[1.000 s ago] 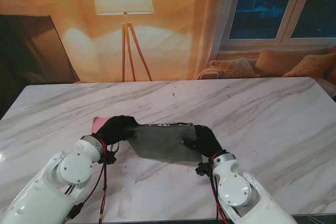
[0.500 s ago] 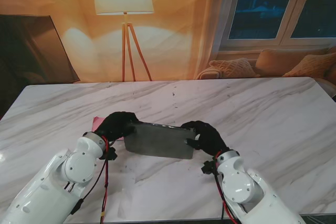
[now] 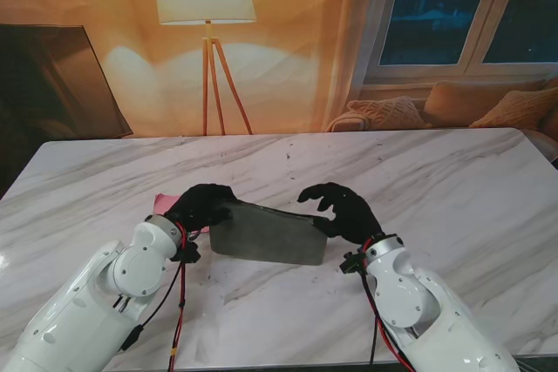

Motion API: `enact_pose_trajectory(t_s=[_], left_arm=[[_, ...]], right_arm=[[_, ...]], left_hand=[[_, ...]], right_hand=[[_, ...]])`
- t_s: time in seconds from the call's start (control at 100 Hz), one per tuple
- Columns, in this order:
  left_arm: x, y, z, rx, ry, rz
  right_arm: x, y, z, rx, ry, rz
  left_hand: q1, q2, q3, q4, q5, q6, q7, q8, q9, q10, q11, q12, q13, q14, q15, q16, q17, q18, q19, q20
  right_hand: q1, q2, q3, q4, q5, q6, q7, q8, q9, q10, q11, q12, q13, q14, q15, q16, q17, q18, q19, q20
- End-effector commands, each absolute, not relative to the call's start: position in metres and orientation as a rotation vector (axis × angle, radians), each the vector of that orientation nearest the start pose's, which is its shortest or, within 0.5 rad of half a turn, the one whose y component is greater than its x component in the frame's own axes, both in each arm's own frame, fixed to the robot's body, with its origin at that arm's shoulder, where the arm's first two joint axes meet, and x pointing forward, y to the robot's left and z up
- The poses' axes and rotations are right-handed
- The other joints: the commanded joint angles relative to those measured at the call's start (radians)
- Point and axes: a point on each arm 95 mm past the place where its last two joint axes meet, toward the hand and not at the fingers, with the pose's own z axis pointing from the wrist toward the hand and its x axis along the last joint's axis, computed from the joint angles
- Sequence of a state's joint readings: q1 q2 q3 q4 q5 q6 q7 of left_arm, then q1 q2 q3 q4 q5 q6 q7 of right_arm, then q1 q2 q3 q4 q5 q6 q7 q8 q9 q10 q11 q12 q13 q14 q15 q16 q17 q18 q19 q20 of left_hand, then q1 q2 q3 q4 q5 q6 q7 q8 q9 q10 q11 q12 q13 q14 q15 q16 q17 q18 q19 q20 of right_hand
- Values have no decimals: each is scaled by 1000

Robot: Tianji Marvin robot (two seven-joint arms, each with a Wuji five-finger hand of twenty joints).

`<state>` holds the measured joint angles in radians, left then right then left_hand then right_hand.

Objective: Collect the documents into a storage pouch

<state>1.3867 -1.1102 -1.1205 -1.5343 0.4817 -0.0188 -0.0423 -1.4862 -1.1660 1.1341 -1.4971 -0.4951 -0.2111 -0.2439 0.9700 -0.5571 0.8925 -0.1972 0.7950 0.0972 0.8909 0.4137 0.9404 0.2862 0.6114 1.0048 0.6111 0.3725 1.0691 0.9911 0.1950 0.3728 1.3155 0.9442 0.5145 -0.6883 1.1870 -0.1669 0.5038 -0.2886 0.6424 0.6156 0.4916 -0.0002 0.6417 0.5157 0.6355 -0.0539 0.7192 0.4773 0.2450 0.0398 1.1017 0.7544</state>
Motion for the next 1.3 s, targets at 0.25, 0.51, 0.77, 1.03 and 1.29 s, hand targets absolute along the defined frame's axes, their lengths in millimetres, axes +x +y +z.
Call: enact_pose_trajectory(t_s=[0.25, 0.51, 0.77, 1.03, 1.29], left_arm=[[437, -30, -300, -1626, 1342, -1820], [436, -29, -298, -1649, 1322, -1809], [441, -30, -296, -1704, 1290, -1785], [443, -33, -297, -1712, 1294, -1798], [445, -32, -297, -1709, 1297, -1802]], right_arm=[[415, 34, -319, -1844, -1432, -2657], [415, 35, -322, -1820, -1480, -2661], [414, 34, -323, -1828, -1441, -2651], [415, 32, -322, -1839, -1413, -2680], [414, 32, -322, -1834, -1365, -2704]], left_hand=[[24, 3, 2, -15, 60, -27, 32, 29, 43, 9, 20, 11, 31, 87, 23, 5, -5, -14, 8, 26], [22, 2, 7, -17, 58, -20, 29, 33, 42, 11, 22, 11, 31, 91, 24, 6, -5, -13, 8, 29], [20, 7, 15, -29, 44, 22, 29, 59, 39, 28, 56, 22, 30, 104, 55, 20, -19, -13, 15, 47], [22, 9, 12, -30, 45, 20, 23, 62, 35, 31, 71, 15, 27, 108, 60, 24, -26, -12, 14, 59], [22, 9, 12, -30, 46, 20, 23, 64, 34, 31, 75, 11, 25, 107, 59, 24, -26, -14, 11, 64]], right_hand=[[44, -64, -18, -110, 148, -6, 223, -19, 92, 4, 14, 26, 81, -16, 80, 30, 44, 12, 79, 13], [28, -56, -37, -128, 185, 5, 293, -79, 92, 3, 13, 24, 81, -17, 79, 28, 44, 8, 84, 7], [-56, 26, -102, -133, 239, -7, 274, -182, 80, 5, -6, 18, 53, -16, 56, 23, 18, -3, 63, 3], [-42, 7, 31, 15, 130, 29, 18, -116, 49, -8, -1, 10, 59, -33, 51, 18, 31, -12, 61, 4], [-35, 4, 29, 31, 52, 7, -12, -83, 36, -12, 5, 9, 65, -36, 56, 18, 42, -9, 68, 5]])
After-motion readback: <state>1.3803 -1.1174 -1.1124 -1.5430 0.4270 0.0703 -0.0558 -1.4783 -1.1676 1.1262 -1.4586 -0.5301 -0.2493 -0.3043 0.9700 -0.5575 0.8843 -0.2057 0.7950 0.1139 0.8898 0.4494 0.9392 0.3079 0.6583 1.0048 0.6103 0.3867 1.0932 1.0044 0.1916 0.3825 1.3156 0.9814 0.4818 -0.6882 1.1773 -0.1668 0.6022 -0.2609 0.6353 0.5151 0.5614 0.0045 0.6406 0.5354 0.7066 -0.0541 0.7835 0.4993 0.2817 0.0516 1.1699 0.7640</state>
